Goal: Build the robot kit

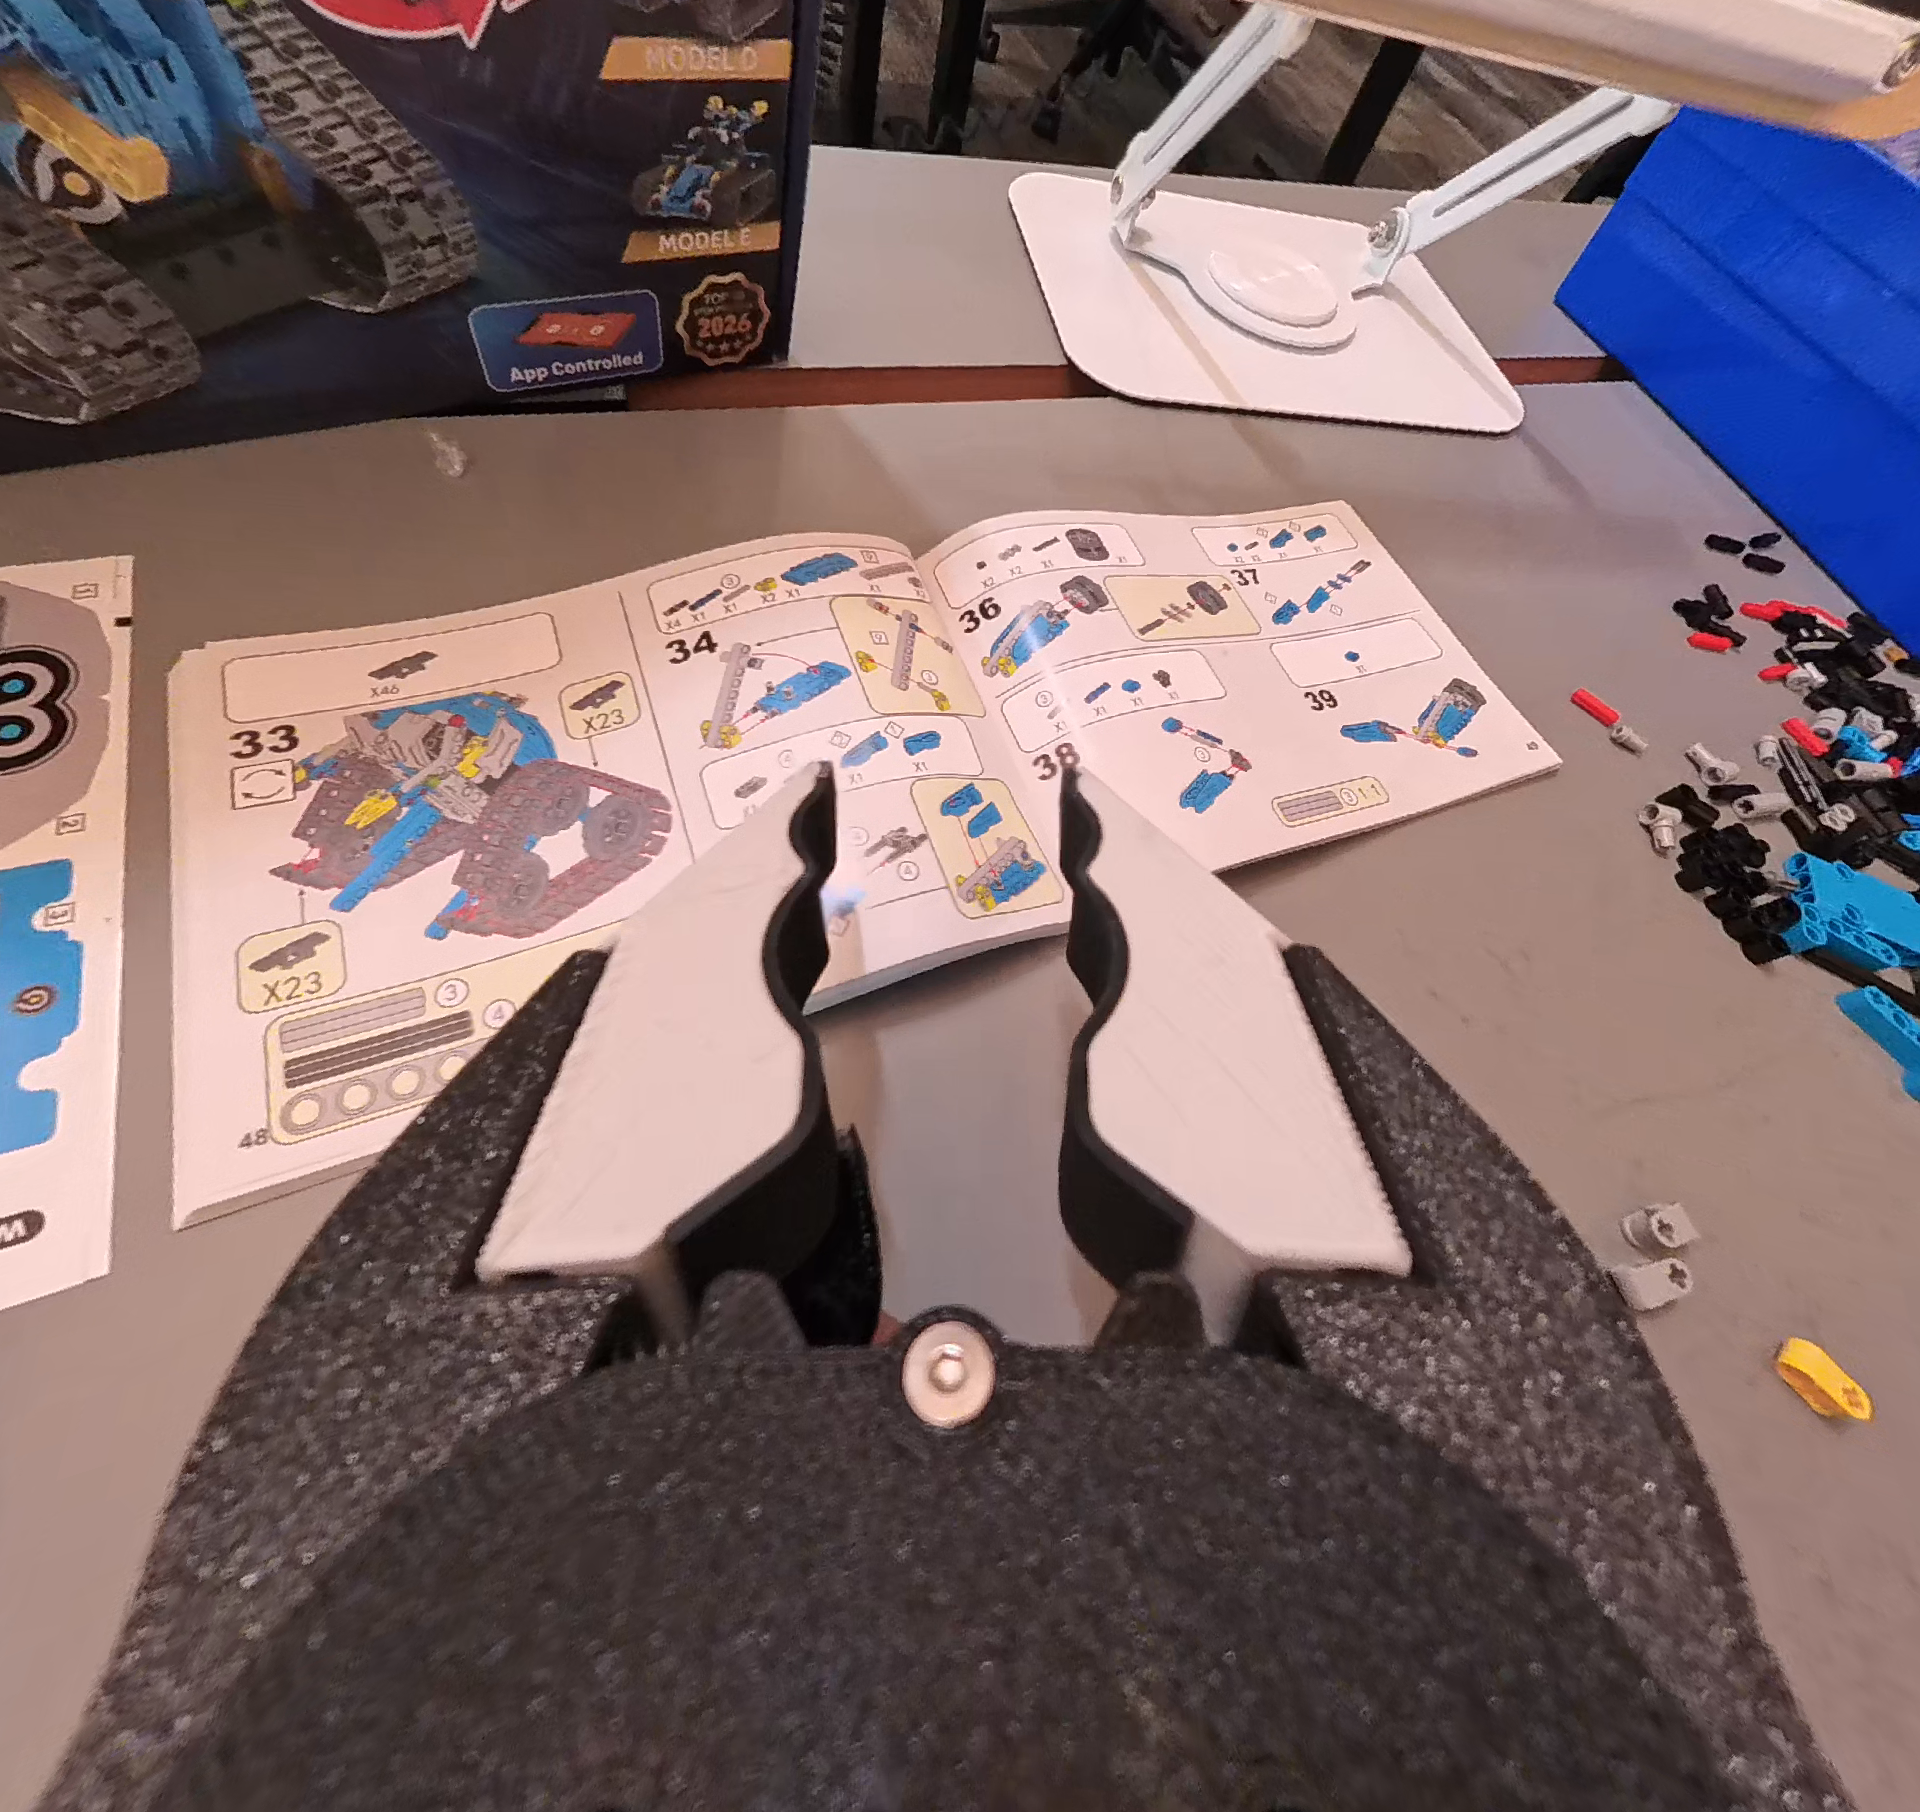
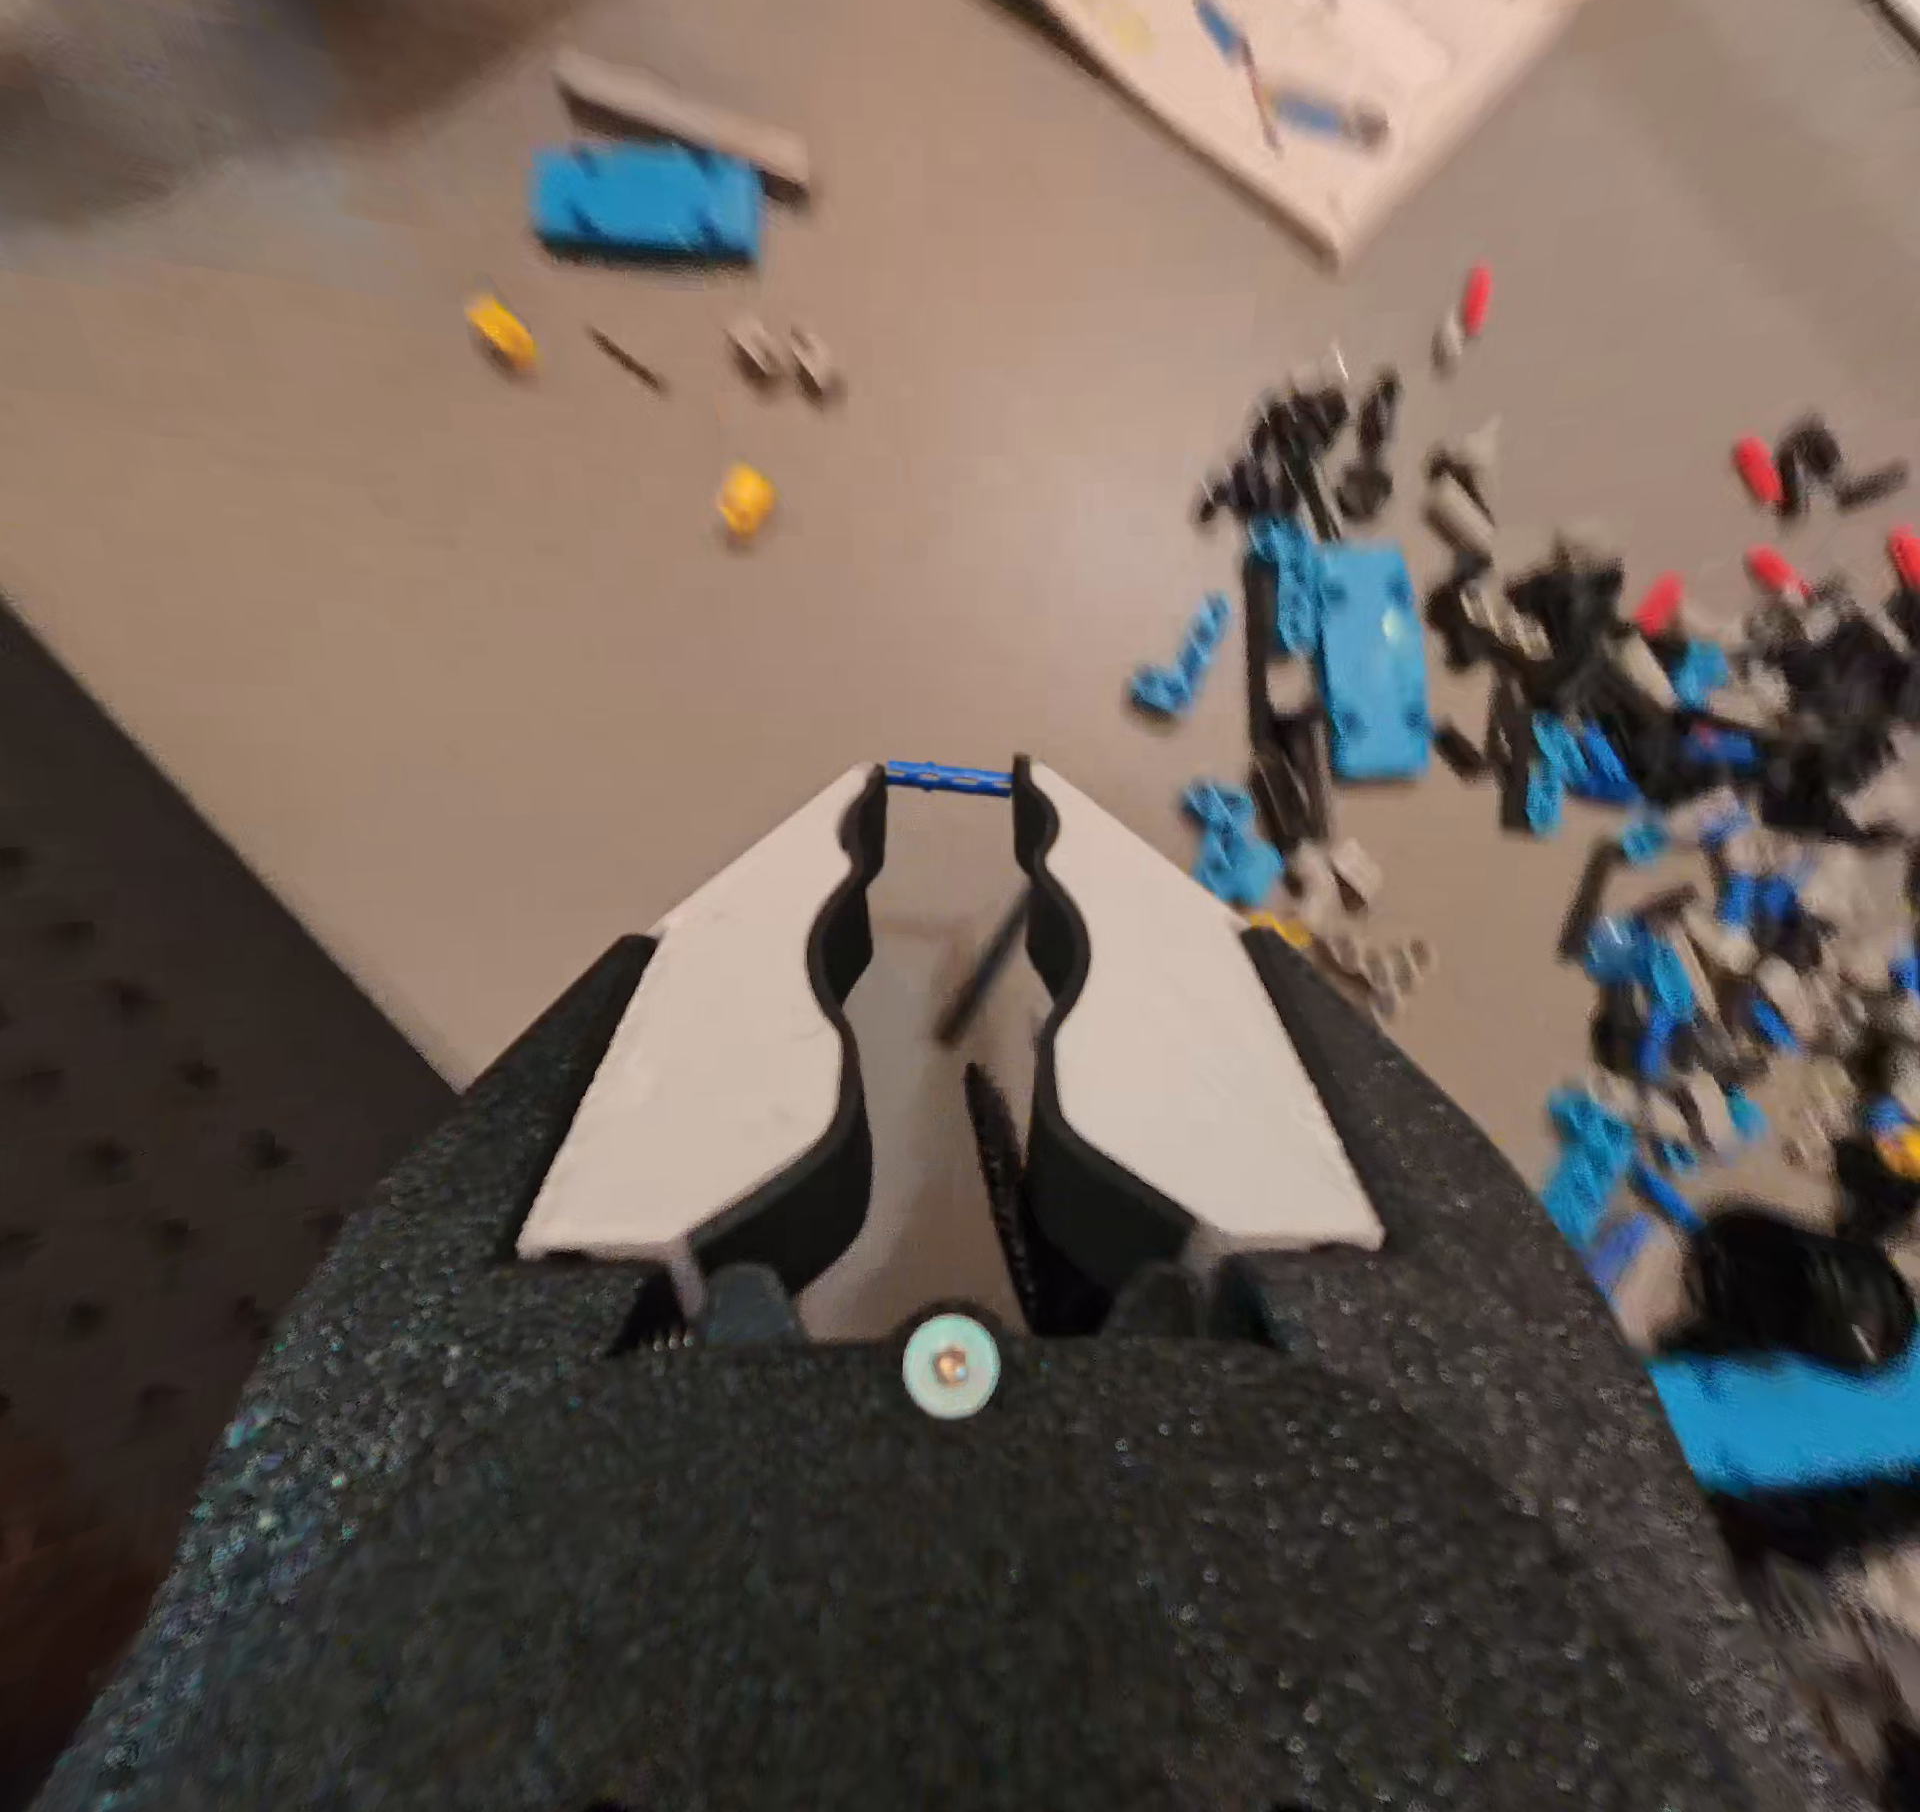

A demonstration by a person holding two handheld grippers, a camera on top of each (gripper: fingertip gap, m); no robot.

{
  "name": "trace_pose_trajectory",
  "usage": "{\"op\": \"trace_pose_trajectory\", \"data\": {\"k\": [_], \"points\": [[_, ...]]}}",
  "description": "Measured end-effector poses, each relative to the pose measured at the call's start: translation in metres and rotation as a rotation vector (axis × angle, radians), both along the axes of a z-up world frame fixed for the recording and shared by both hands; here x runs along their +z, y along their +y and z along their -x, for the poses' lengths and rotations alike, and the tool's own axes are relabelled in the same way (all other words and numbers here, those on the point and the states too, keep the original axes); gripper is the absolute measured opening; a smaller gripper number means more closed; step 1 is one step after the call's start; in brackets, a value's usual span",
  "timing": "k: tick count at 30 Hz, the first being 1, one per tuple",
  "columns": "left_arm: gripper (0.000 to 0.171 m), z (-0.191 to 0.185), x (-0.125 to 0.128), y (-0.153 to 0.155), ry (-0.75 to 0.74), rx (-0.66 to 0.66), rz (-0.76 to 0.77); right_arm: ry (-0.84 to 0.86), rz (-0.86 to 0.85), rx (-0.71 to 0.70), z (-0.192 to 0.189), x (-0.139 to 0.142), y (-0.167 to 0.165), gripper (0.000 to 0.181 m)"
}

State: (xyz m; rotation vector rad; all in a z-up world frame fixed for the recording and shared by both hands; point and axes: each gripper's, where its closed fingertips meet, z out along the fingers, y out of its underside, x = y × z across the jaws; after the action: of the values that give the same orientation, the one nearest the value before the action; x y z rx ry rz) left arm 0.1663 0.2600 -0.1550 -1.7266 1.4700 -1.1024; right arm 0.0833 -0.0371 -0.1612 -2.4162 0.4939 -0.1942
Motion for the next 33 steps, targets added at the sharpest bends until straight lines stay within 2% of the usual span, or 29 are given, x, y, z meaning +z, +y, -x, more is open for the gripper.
{"op": "trace_pose_trajectory", "data": {"k": [3,6,10,13,19,22,23,29,33], "points": [[0.042,0.0,-0.001,0.002,0.005,0.005,0.006,0.064,-0.108,0.119,0.022,0.002,0.055,0.024],[0.042,0.001,-0.002,0.003,0.007,0.007,-0.002,0.108,-0.076,0.207,0.04,-0.019,0.091,0.024],[0.043,0.001,-0.003,0.007,0.009,0.016,0.014,0.128,-0.055,0.289,0.063,-0.037,0.122,0.024],[0.043,0.001,-0.004,0.007,0.013,0.015,0.033,0.09,-0.033,0.302,0.068,-0.043,0.13,0.024],[0.043,0.001,-0.005,-0.001,0.019,-0.009,0.036,0.092,-0.055,0.285,0.068,-0.046,0.13,0.024],[0.043,0.001,-0.006,-0.003,0.022,-0.015,0.04,0.06,-0.029,0.261,0.06,-0.042,0.12,0.037],[0.043,0.001,-0.005,-0.004,0.023,-0.019,0.044,0.027,-0.024,0.237,0.052,-0.038,0.113,0.041],[0.043,0.001,-0.007,-0.007,0.035,-0.033,0.052,-0.064,-0.075,0.02,-0.024,-0.005,0.06,0.036],[0.042,0.001,-0.006,-0.007,0.033,-0.034,0.046,-0.101,-0.043,-0.128,-0.075,-0.007,0.033,0.034]]}}
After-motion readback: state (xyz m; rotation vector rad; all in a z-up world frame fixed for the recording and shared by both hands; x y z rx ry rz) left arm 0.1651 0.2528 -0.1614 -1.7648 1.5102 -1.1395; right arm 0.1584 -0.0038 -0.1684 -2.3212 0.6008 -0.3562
